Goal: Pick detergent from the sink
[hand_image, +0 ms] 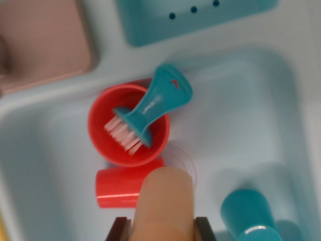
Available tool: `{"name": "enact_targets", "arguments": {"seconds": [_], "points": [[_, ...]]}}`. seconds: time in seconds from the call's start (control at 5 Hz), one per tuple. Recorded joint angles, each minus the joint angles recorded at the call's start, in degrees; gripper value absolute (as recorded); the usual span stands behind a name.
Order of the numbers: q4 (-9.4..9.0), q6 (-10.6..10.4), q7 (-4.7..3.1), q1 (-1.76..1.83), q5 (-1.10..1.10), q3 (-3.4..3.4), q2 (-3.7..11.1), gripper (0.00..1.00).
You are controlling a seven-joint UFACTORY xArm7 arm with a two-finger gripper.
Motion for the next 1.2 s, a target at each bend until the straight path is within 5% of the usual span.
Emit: {"name": "enact_targets", "arguments": {"seconds": [0.6,0.8,1.0,1.2], "points": [[3.87,5.2,0.55,0.01,-0.37,-0.04,-1.35,1.0],[3.87,5.2,0.55,0.01,-0.37,-0.04,-1.35,1.0],[5.89,7.9,0.83,0.02,-0.56,-0.07,-2.06,1.0],[5.89,7.9,0.83,0.02,-0.56,-0.07,-2.06,1.0]]}}
